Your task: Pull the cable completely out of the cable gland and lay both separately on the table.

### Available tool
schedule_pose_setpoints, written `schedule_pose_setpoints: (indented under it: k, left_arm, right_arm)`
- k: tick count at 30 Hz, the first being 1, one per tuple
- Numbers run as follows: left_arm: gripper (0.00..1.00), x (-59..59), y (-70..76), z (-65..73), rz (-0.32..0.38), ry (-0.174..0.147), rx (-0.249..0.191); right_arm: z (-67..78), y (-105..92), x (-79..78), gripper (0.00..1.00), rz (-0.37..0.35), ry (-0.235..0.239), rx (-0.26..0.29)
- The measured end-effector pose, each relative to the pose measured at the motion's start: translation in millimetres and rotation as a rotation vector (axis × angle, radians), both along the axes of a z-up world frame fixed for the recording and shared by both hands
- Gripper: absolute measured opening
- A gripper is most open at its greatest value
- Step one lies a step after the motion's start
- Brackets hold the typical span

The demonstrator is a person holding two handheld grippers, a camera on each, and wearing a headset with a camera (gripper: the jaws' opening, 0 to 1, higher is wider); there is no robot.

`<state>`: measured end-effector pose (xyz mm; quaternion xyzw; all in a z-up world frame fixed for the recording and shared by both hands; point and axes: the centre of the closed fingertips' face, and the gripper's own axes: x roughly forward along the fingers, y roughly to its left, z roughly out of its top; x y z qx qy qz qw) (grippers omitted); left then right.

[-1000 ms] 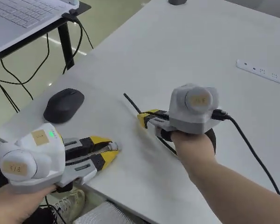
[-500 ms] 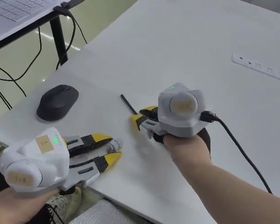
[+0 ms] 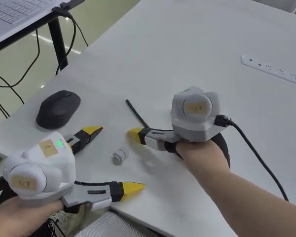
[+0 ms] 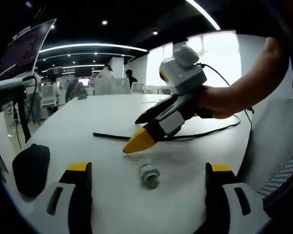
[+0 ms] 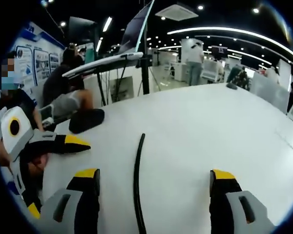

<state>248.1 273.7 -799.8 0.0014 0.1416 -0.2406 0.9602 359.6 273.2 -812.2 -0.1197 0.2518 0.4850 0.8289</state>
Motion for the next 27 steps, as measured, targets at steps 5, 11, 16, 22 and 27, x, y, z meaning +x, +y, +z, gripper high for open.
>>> schedule_pose_setpoints:
  k: [5, 11, 16, 22, 27]
  left_arm:
    - [0.99, 3.9, 2.4, 8.4, -0.015, 0.023, -0.043]
    - [0.99, 22.4, 10.2, 20.6, -0.019, 0.016, 0.000]
    - [0.99, 36.1, 5.5, 28.6, -0.052, 0.016, 0.034]
    - [0.99, 39.2, -11.7, 36.3, -0.141, 0.003, 0.106]
    - [0.99, 42.9, -28.8, 50.9, -0.151, -0.013, 0.099]
  right_arm:
    - [7.9, -36.6, 14.5, 0.99, -0.072, 0.015, 0.010]
    - [43.8, -121.8, 31.9, 0.99, -0.156, -0.042, -0.016]
    - [62.4, -216.1, 22.1, 0.99, -0.114, -0.164, -0.186]
    - [73.3, -323.9, 13.6, 0.99, -0.289, -0.162, -0.260]
    - [83.4, -374.5, -10.9, 0.99, -0.301, -0.191, -0.260]
